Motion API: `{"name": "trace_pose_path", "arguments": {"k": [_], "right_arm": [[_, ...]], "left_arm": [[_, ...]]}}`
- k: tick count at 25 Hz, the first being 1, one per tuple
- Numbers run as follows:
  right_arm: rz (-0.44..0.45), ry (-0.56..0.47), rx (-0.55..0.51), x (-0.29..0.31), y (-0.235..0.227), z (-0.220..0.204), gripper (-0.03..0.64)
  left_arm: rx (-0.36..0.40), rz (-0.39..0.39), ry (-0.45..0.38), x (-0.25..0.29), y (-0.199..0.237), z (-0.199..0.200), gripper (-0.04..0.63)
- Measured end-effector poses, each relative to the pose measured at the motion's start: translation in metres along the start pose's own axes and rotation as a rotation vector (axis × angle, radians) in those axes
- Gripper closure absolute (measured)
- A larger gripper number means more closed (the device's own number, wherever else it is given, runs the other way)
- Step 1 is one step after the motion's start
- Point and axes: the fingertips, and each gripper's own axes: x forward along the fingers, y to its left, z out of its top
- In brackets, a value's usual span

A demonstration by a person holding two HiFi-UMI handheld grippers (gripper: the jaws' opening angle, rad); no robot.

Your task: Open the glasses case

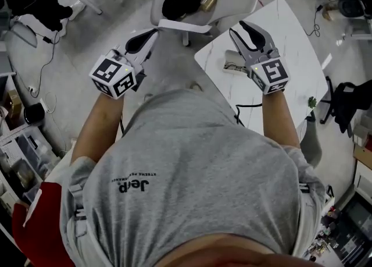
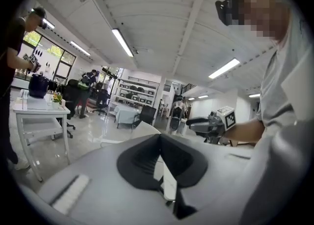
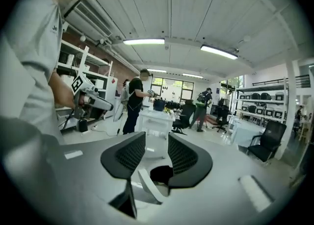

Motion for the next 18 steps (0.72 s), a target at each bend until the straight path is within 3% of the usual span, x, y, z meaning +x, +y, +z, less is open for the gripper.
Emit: {"name": "trace_pose_path", "arguments": {"k": [4, 8, 12, 18], "right_arm": [[0.069, -0.095, 0.060, 0.036, 0.024, 0.048, 0.482], [0.110, -0.135, 0.117, 0.068, 0.047, 0.078, 0.551], [0.144, -0.158, 0.225, 0.094, 0.055, 0.089, 0.614], [0.209, -0.143, 0.275, 0.110, 0.074, 0.091, 0.614]], "left_arm": [[-0.022, 0.073, -0.084, -0.035, 0.022, 0.034, 0.558], [-0.009, 0.143, -0.136, -0.072, 0.034, 0.057, 0.558], [0.006, 0.221, -0.145, -0.102, 0.052, 0.067, 0.558], [0.003, 0.304, -0.176, -0.136, 0.069, 0.070, 0.558]]}}
